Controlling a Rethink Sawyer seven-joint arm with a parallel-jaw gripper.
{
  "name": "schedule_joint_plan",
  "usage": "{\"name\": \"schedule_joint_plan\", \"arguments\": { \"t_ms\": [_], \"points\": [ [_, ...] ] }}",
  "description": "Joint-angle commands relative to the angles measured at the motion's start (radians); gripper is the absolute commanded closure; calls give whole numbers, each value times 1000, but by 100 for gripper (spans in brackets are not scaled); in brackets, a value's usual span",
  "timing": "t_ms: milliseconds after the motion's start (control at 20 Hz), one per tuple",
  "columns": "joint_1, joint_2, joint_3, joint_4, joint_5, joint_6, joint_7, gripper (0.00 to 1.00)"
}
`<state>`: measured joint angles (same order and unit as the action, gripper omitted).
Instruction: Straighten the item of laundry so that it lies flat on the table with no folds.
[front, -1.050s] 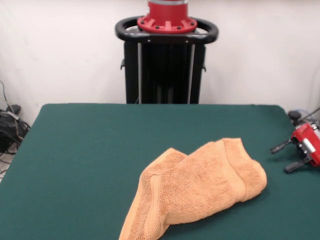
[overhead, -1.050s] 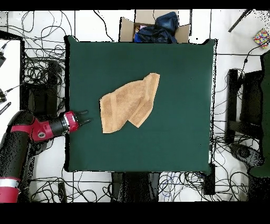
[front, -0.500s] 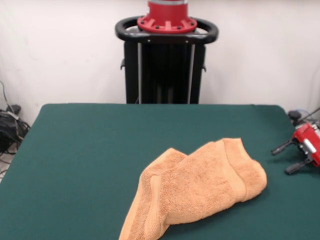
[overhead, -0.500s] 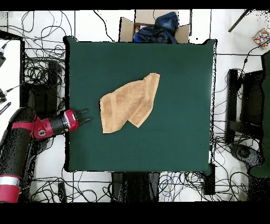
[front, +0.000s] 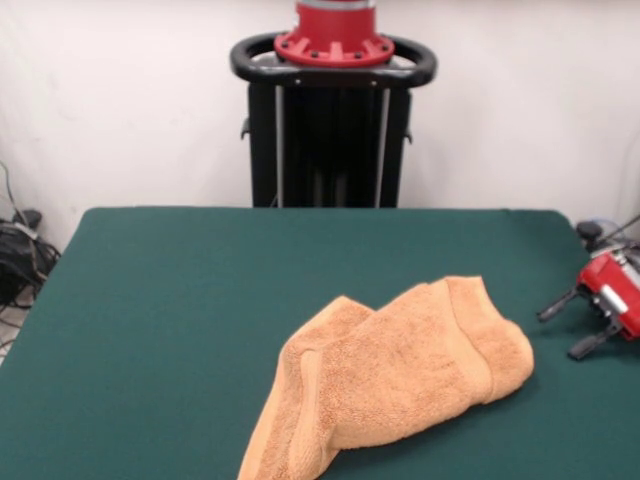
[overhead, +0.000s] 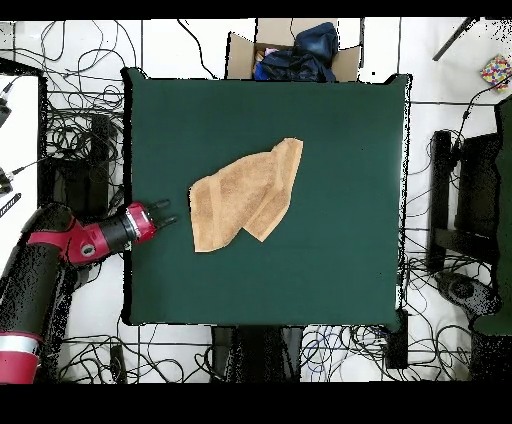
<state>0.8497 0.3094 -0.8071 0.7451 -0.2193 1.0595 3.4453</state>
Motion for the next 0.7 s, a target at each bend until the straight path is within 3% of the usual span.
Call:
{"name": "schedule_joint_plan", "arguments": {
  "t_ms": [50, 500, 700],
  "points": [
    [-21, 8, 74, 152, -110, -211, -76, 0],
    [-6, 14, 33, 210, -197, -255, -3, 0],
    [3, -33, 43, 266, -238, -209, -120, 0]
  ]
}}
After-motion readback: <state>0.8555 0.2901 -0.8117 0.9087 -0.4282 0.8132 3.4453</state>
